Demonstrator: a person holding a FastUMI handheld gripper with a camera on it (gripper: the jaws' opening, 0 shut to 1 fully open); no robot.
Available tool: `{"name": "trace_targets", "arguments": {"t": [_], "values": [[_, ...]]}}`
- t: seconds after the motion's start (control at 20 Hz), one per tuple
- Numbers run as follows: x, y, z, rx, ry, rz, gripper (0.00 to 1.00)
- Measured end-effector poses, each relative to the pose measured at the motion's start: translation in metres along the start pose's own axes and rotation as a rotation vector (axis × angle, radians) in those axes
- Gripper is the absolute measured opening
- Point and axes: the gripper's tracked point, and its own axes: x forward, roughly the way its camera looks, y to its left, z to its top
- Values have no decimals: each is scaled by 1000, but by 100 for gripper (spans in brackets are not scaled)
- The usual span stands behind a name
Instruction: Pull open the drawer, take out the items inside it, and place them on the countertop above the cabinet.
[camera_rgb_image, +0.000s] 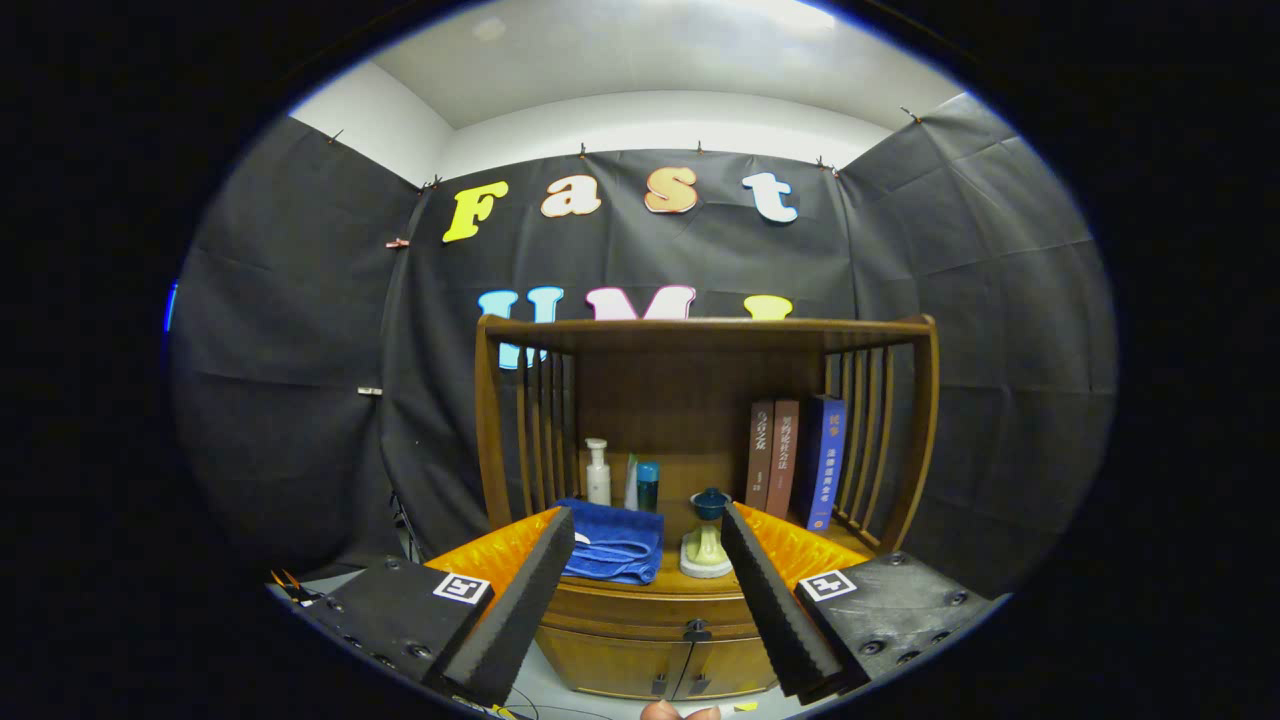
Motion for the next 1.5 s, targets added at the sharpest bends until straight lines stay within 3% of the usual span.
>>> {"name": "trace_targets", "arguments": {"t": [0.4,1.5], "values": [[-8,-3,21,-4,-7,-10,96],[-8,4,15,28,-23,-10,96]]}}
